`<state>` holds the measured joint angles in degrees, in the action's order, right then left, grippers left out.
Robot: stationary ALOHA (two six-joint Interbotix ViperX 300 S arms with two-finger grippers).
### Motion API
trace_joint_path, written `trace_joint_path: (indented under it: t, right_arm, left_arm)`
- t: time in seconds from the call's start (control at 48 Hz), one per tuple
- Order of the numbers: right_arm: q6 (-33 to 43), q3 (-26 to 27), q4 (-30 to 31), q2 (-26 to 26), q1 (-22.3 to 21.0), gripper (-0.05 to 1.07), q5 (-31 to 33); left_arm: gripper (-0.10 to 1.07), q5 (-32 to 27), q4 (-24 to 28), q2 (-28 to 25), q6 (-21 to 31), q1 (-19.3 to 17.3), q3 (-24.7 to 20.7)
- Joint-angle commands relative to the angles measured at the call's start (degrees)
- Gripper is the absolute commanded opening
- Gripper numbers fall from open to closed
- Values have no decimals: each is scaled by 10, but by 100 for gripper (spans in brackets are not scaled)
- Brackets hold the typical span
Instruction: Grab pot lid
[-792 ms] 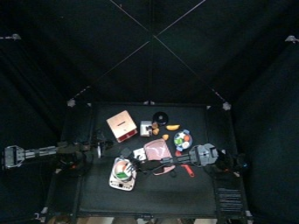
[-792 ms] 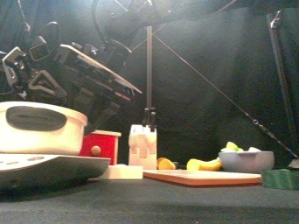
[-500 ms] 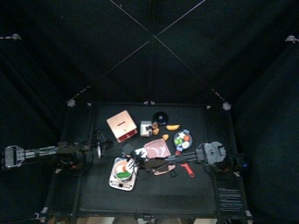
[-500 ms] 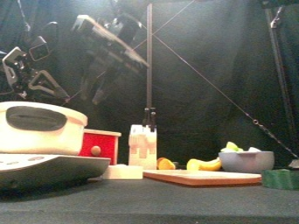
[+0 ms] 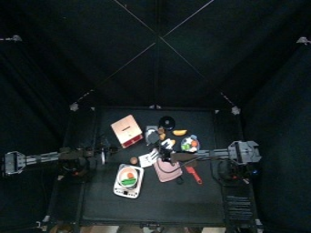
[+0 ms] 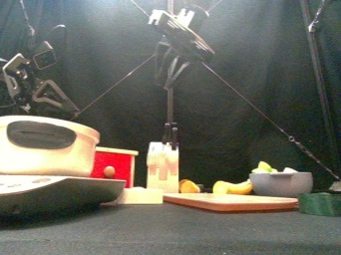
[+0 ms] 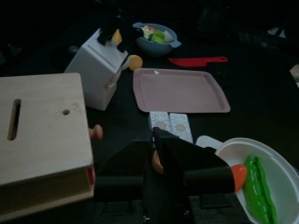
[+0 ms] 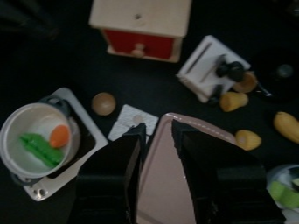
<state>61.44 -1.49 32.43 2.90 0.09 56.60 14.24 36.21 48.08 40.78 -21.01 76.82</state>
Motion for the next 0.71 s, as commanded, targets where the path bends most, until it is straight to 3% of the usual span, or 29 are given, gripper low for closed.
trace_joint_path:
  t: [0.0,0.208,0.333,0.521,0.688]
  right_arm:
    - [0,-25,4,-69,-35,71,-5]
    - [1,-112,-4,-133,-139,71,-55]
    - [1,-156,-18,-132,-214,71,-120]
    - [1,-178,-33,-78,-295,71,-227]
    - [0,-132,-19,-3,-327,71,-227]
  left_arm:
    - [55,3,-2,-3,-1,0,-8]
    - [55,3,-1,-3,-1,1,-9]
    - [55,3,-1,-3,-2,1,-9]
    - [55,3,0,-3,-2,1,-9]
    - [55,3,-1,-3,-2,0,-8]
